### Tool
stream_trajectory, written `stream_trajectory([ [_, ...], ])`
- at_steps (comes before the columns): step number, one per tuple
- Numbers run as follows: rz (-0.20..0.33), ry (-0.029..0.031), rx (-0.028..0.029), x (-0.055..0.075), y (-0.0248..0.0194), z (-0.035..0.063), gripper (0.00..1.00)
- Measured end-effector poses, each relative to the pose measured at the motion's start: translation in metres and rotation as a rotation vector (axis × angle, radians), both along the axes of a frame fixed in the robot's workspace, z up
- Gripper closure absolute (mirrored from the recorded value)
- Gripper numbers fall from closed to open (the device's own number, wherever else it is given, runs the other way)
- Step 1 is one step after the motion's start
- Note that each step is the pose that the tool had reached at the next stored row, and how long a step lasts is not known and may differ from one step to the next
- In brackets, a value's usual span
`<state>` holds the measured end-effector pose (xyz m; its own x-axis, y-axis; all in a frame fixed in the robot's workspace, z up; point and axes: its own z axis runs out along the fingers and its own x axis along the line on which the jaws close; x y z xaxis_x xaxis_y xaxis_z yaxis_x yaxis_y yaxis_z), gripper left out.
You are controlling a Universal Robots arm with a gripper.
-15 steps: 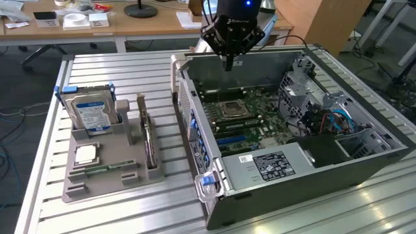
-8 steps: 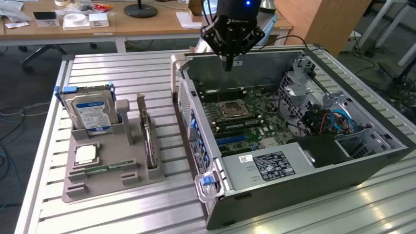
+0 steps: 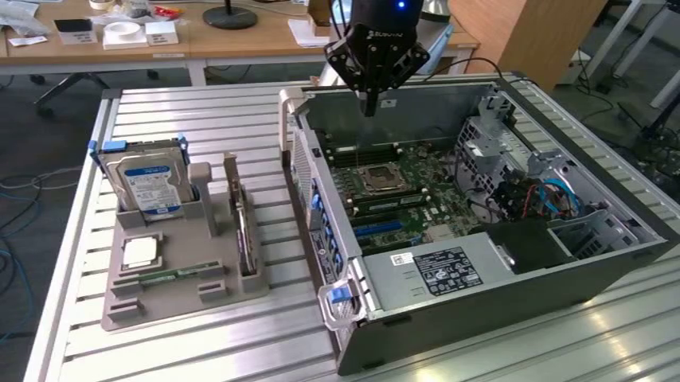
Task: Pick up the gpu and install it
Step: 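Reach for the gpu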
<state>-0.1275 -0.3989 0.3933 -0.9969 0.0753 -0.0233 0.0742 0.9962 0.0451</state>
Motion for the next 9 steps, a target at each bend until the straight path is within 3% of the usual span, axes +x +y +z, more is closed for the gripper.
stream_trajectory([
  [9, 0.0, 0.0, 0.0, -0.0088, 0.0, 0.0, 0.89],
])
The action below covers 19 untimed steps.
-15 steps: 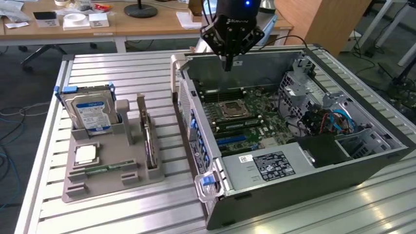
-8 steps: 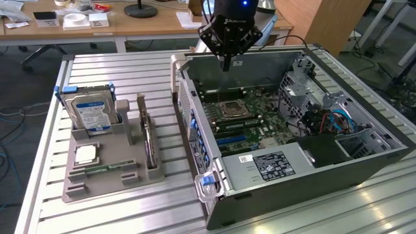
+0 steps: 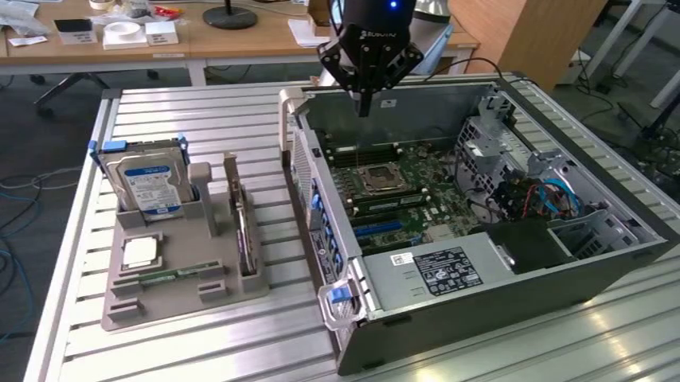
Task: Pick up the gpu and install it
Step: 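Reach for the gpu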
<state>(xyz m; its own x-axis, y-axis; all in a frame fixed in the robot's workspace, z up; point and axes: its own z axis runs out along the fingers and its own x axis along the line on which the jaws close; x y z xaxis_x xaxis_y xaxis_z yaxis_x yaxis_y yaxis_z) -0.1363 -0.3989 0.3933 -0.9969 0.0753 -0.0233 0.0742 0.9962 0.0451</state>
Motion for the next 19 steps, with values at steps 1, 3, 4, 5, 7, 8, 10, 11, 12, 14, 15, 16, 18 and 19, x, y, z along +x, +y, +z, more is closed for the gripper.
stream_trajectory([
  [1, 0.0, 0.0, 0.0, -0.001, 0.0, 0.0, 0.89],
  [3, 0.0, 0.0, 0.0, -0.004, 0.0, 0.0, 0.89],
  [4, 0.0, 0.0, 0.0, -0.005, 0.0, 0.0, 0.89],
  [5, 0.0, 0.0, 0.0, -0.007, 0.0, 0.0, 0.89],
  [7, 0.0, -0.0001, 0.0, -0.01, 0.0, 0.0, 0.89],
  [8, 0.0, 0.0, 0.0, -0.011, 0.0, 0.0, 0.89],
  [10, 0.0, -0.0001, 0.0, -0.015, 0.0, 0.0, 0.89],
  [11, 0.0, -0.0001, 0.0, -0.016, 0.0, 0.0, 0.89],
  [12, 0.0, -0.0001, 0.0, -0.018, 0.0, 0.0, 0.89],
  [14, 0.0, -0.0002, 0.0, -0.021, 0.0, 0.0, 0.89],
  [15, 0.0, -0.0003, 0.0, -0.022, 0.0, 0.0, 0.89],
  [16, 0.0, -0.0004, 0.0, -0.024, 0.0, 0.0, 0.89],
  [18, 0.0, -0.0006, 0.0, -0.027, 0.0, -0.0001, 0.89],
  [19, 0.0, -0.0006, 0.0, -0.028, 0.0, 0.0, 0.89],
])
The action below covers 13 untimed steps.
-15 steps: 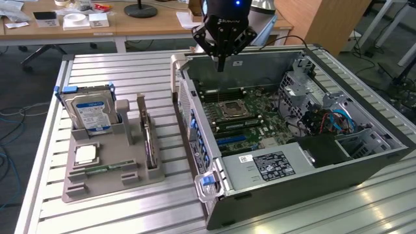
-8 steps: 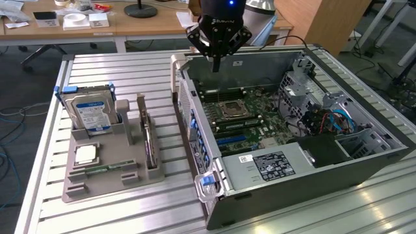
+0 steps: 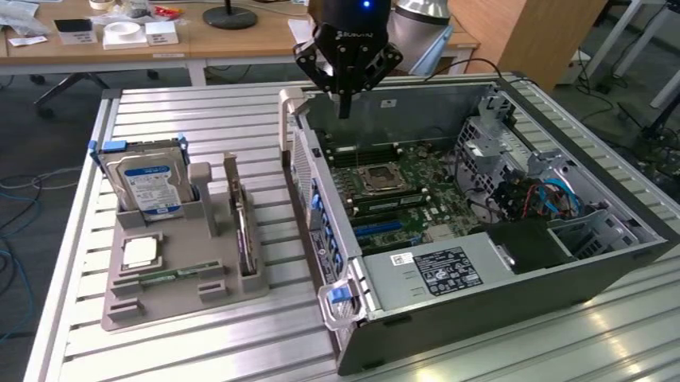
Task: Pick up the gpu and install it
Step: 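Reach for the gpu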
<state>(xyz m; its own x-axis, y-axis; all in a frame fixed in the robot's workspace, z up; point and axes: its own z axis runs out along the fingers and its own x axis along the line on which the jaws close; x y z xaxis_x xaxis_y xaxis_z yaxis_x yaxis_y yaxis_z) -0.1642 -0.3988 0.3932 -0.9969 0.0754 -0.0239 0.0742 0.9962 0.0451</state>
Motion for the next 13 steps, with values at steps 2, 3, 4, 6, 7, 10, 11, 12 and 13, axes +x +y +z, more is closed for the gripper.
stream_trajectory([
  [2, 0.0, -0.0002, 0.0, -0.003, 0.0, 0.0, 0.89],
  [3, 0.0, -0.0003, 0.0, -0.004, 0.0, 0.0, 0.89],
  [4, 0.0, -0.0004, 0.0, -0.006, 0.0, 0.0, 0.89],
  [6, 0.0, -0.0008, 0.0001, -0.01, 0.0, 0.0, 0.89],
  [7, 0.0, -0.0009, 0.0, -0.011, 0.0, 0.0, 0.89],
  [10, 0.0, -0.0015, 0.0001, -0.017, 0.0, 0.0, 0.89],
  [11, 0.0, -0.0017, 0.0, -0.018, 0.0, 0.0, 0.89],
  [12, 0.0, -0.0019, 0.0, -0.02, 0.0, 0.0, 0.89],
  [13, 0.0, -0.002, 0.0001, -0.022, 0.0, 0.0, 0.89],
])
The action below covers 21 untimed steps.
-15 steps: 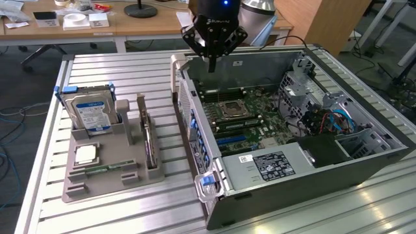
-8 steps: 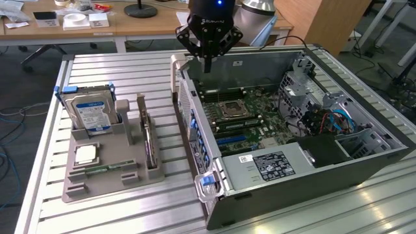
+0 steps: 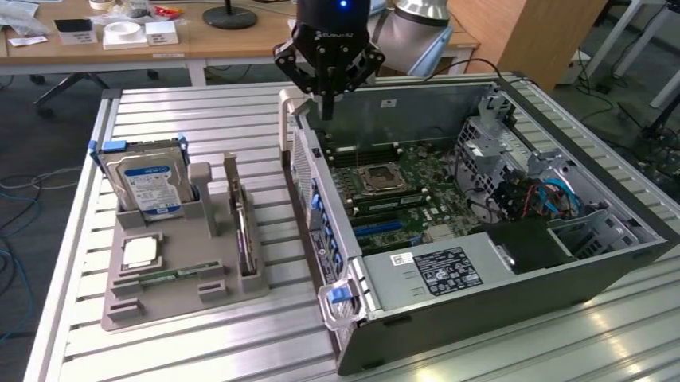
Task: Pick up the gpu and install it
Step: 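Reach for the gpu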
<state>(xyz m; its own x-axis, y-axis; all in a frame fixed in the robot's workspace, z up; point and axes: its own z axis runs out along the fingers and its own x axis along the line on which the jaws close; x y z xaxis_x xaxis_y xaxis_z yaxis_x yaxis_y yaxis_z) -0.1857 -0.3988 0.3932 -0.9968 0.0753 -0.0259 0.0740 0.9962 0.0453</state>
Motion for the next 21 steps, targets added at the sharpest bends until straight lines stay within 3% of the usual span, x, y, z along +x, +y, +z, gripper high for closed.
stream_trajectory([
  [21, 0.0, -0.0043, -0.0001, -0.034, 0.0, 0.0, 0.89],
])
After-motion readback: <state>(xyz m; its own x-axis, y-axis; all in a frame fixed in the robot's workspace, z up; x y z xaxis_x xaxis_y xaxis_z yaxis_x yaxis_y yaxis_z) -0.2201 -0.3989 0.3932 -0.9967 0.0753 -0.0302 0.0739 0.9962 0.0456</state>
